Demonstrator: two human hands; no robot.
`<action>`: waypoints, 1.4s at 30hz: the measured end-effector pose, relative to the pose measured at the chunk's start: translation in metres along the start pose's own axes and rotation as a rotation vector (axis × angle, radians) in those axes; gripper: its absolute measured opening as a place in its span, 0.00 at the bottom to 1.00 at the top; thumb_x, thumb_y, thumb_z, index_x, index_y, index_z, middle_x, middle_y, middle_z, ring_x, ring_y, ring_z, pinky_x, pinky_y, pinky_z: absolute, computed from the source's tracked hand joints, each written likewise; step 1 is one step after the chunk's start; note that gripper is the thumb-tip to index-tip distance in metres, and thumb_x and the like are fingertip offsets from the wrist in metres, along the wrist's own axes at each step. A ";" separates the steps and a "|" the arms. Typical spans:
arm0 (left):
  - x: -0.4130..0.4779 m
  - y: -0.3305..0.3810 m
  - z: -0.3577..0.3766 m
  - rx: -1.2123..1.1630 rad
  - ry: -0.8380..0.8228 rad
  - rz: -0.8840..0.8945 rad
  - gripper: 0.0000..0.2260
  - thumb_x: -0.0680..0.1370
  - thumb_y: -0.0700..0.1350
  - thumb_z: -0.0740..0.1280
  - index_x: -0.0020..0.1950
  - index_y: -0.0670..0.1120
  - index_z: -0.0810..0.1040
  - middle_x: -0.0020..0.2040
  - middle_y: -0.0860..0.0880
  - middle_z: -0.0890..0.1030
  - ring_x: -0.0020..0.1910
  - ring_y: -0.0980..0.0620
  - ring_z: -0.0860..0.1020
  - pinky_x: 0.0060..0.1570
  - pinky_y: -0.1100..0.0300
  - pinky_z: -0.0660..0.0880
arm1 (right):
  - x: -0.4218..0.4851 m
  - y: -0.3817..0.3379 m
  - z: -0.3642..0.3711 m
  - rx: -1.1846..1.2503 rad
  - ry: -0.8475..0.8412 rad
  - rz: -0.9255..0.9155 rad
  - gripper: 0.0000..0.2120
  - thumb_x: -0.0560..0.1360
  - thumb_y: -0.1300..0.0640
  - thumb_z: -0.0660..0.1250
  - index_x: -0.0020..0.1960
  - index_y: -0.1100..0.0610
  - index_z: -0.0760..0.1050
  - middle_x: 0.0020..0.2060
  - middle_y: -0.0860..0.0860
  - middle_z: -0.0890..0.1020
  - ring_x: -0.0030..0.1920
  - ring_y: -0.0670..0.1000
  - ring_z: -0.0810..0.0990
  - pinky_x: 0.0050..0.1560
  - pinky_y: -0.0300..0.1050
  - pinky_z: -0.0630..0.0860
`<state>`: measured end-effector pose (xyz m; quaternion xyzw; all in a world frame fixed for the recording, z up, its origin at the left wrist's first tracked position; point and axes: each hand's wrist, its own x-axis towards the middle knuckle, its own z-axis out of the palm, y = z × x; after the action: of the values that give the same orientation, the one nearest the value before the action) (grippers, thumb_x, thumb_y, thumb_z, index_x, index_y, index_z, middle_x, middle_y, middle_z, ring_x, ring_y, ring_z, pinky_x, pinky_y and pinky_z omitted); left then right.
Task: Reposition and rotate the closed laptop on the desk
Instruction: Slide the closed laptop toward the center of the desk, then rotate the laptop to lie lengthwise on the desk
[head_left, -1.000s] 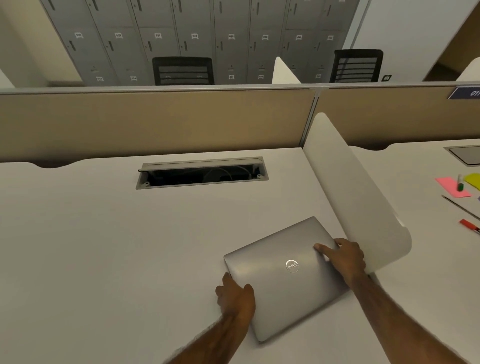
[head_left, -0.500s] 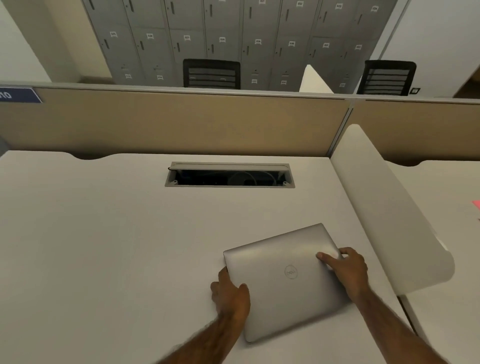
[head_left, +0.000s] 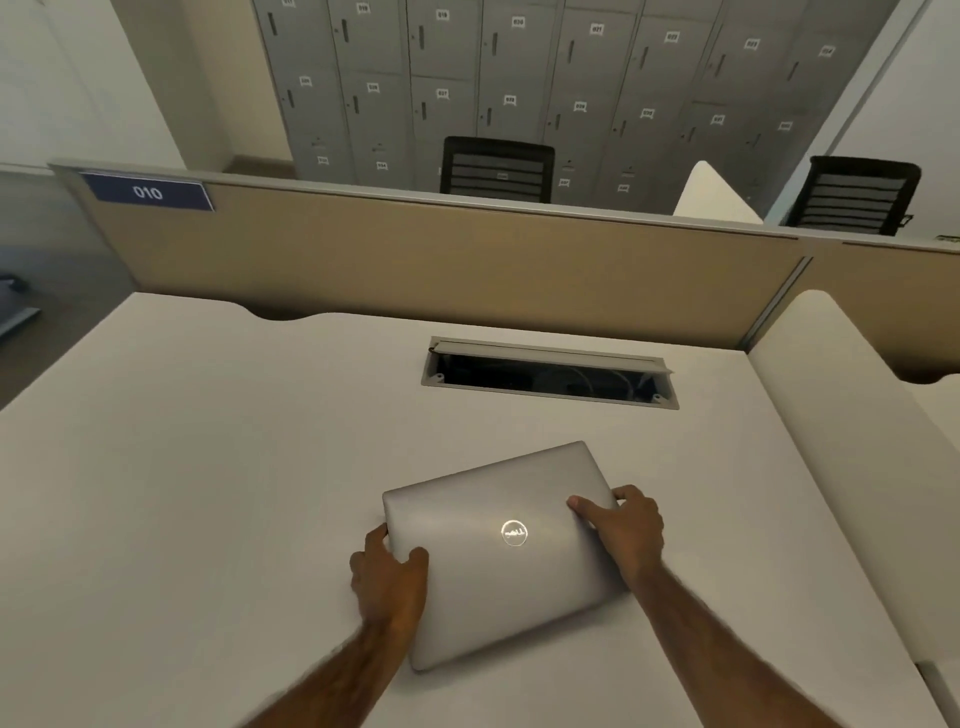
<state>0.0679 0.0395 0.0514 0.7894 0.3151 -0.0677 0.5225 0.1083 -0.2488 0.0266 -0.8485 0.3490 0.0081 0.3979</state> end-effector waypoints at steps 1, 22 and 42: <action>0.008 -0.001 -0.009 0.008 0.006 0.001 0.26 0.73 0.45 0.67 0.71 0.49 0.68 0.62 0.41 0.72 0.62 0.37 0.74 0.60 0.44 0.75 | -0.003 -0.006 0.011 -0.005 -0.008 0.004 0.42 0.60 0.30 0.79 0.63 0.57 0.80 0.60 0.58 0.83 0.61 0.62 0.82 0.61 0.59 0.81; 0.081 -0.006 -0.047 0.144 -0.017 -0.017 0.26 0.73 0.46 0.66 0.72 0.48 0.69 0.64 0.41 0.72 0.65 0.38 0.72 0.63 0.45 0.72 | -0.028 -0.047 0.068 -0.073 -0.023 0.071 0.33 0.66 0.35 0.80 0.60 0.56 0.80 0.58 0.55 0.83 0.58 0.61 0.83 0.60 0.58 0.80; 0.099 0.032 -0.022 0.526 -0.170 0.597 0.22 0.77 0.45 0.64 0.72 0.49 0.70 0.68 0.49 0.72 0.66 0.46 0.72 0.68 0.56 0.64 | -0.159 -0.032 0.057 0.505 -0.133 0.431 0.14 0.67 0.50 0.72 0.34 0.58 0.70 0.30 0.58 0.70 0.30 0.55 0.72 0.36 0.49 0.68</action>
<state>0.1597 0.0927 0.0430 0.9446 -0.0002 -0.0564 0.3234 0.0227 -0.1029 0.0557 -0.6274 0.4846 0.0609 0.6065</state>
